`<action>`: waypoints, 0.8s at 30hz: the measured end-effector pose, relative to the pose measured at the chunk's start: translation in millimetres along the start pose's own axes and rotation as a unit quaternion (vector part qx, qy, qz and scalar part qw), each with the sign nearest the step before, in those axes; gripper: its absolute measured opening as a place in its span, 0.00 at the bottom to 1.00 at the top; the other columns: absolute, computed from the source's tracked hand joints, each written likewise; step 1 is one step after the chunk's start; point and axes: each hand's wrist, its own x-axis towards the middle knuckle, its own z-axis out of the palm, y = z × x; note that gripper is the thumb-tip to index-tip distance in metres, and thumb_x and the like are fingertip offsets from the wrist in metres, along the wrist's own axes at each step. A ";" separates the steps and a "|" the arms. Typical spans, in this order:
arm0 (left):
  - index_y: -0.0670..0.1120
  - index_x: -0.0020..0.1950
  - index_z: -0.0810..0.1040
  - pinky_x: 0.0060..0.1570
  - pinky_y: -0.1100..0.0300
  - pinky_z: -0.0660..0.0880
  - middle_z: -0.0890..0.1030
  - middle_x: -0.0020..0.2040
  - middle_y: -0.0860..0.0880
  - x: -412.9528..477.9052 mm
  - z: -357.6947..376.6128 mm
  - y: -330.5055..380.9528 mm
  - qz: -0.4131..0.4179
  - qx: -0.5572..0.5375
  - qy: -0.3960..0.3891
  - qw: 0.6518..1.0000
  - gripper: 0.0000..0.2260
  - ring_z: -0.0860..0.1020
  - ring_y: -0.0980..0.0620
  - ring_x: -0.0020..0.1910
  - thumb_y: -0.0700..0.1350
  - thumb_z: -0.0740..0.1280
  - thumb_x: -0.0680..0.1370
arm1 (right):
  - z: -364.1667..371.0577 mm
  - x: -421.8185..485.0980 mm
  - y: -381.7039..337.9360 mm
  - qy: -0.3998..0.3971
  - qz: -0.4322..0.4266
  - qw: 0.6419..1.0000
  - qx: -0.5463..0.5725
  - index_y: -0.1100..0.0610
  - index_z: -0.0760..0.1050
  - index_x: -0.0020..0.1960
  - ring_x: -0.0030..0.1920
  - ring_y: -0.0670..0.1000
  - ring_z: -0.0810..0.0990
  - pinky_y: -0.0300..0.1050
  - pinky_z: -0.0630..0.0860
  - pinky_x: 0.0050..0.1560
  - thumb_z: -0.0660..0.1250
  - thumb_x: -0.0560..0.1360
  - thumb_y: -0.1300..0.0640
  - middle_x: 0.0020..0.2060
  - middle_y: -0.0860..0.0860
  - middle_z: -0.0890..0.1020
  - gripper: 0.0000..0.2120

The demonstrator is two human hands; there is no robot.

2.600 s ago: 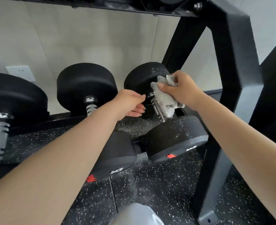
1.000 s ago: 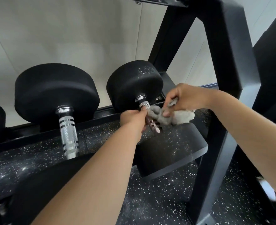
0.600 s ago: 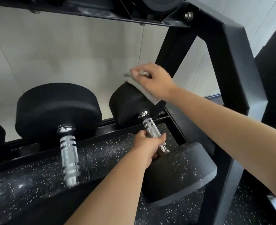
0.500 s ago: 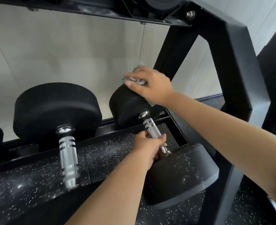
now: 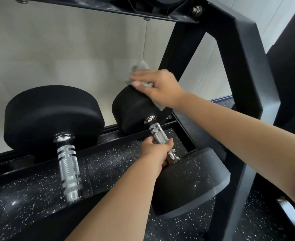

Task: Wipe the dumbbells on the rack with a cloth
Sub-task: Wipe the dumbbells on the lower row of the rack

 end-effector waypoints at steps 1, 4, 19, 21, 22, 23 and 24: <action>0.43 0.66 0.73 0.48 0.52 0.79 0.81 0.52 0.45 0.3 -0.2 -0.4 0.001 0.001 0.000 1.000 0.21 0.80 0.48 0.43 0.41 0.73 0.74 | 4.6 0.6 -7.7 -0.015 -0.062 0.996 -0.056 0.50 0.83 0.58 0.62 0.46 0.80 0.41 0.77 0.57 0.66 0.78 0.48 0.59 0.45 0.83 0.13; 0.43 0.66 0.73 0.41 0.57 0.79 0.81 0.50 0.46 -1.4 -1.1 -1.0 0.002 0.000 -0.003 1.000 0.22 0.81 0.49 0.42 0.41 0.73 0.74 | 9.0 4.4 -9.3 -0.052 -0.161 0.980 -0.105 0.49 0.84 0.57 0.60 0.46 0.81 0.35 0.75 0.50 0.66 0.78 0.47 0.58 0.45 0.83 0.13; 0.44 0.67 0.72 0.50 0.49 0.79 0.81 0.50 0.46 0.7 -0.3 -2.1 0.003 0.020 0.006 1.000 0.23 0.80 0.49 0.41 0.44 0.73 0.74 | -0.5 -0.3 7.8 -0.021 -0.014 0.999 0.035 0.53 0.84 0.57 0.63 0.46 0.79 0.50 0.73 0.67 0.69 0.76 0.53 0.58 0.49 0.84 0.11; 0.45 0.68 0.72 0.50 0.49 0.79 0.81 0.51 0.46 -0.4 0.0 -2.3 0.005 0.025 0.011 1.000 0.24 0.80 0.48 0.42 0.45 0.73 0.74 | 1.2 -6.3 8.3 -0.024 -0.052 0.998 0.025 0.51 0.83 0.58 0.63 0.45 0.79 0.52 0.75 0.64 0.68 0.76 0.50 0.59 0.48 0.83 0.12; 0.45 0.68 0.72 0.49 0.49 0.80 0.81 0.50 0.46 -1.3 0.0 -2.3 0.007 0.026 0.013 1.000 0.23 0.80 0.49 0.41 0.45 0.73 0.74 | 0.0 -6.7 10.2 -0.026 -0.058 0.997 0.045 0.52 0.83 0.58 0.63 0.46 0.79 0.52 0.75 0.65 0.69 0.76 0.50 0.59 0.48 0.83 0.13; 0.45 0.67 0.72 0.49 0.49 0.80 0.81 0.49 0.46 -1.5 -0.3 -2.4 0.007 0.024 0.013 1.000 0.23 0.80 0.49 0.40 0.45 0.73 0.74 | -1.4 -5.3 12.3 -0.025 -0.053 0.995 0.076 0.56 0.83 0.58 0.62 0.46 0.80 0.52 0.74 0.66 0.69 0.76 0.53 0.58 0.50 0.83 0.13; 0.45 0.66 0.73 0.49 0.49 0.80 0.81 0.48 0.47 -1.7 -0.5 -2.0 0.008 0.021 0.012 1.000 0.21 0.79 0.50 0.39 0.44 0.73 0.74 | -1.9 -3.5 14.4 -0.018 -0.034 0.993 0.108 0.59 0.82 0.58 0.62 0.46 0.80 0.50 0.73 0.68 0.70 0.77 0.56 0.58 0.50 0.83 0.12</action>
